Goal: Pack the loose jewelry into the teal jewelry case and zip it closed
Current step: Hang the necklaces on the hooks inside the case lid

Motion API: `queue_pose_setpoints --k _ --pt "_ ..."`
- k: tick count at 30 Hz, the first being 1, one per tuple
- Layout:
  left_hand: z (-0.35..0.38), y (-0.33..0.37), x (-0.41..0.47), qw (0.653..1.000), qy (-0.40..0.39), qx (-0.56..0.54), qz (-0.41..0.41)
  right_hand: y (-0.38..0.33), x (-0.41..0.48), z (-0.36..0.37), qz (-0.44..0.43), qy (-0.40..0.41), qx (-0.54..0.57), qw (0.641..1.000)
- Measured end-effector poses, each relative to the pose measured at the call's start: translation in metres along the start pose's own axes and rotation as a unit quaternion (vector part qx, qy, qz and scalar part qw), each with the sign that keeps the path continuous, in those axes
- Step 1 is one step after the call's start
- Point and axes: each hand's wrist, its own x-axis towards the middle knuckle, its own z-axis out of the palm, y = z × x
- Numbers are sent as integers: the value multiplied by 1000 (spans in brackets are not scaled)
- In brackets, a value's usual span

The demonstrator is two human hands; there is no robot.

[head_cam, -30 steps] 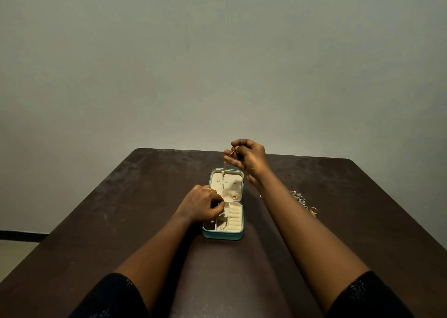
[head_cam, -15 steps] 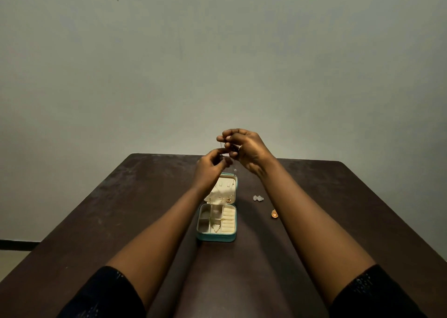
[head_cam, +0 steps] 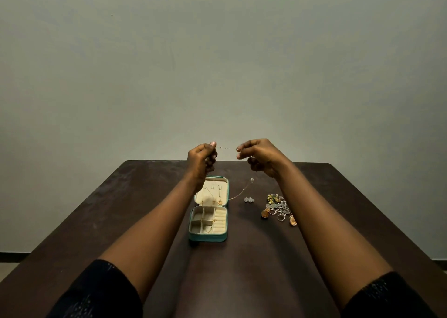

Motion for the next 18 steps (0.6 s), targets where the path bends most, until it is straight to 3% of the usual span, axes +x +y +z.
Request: queue_pose_setpoints --k 5,15,18 --pt "25 31 2 993 -78 -85 -21 20 -9 -5 42 -15 -44 998" --pt "47 46 29 996 -80 -28 -2 83 -22 1 130 88 162 974" --pt "49 38 39 998 -56 39 -14 98 -31 9 105 123 232 959"
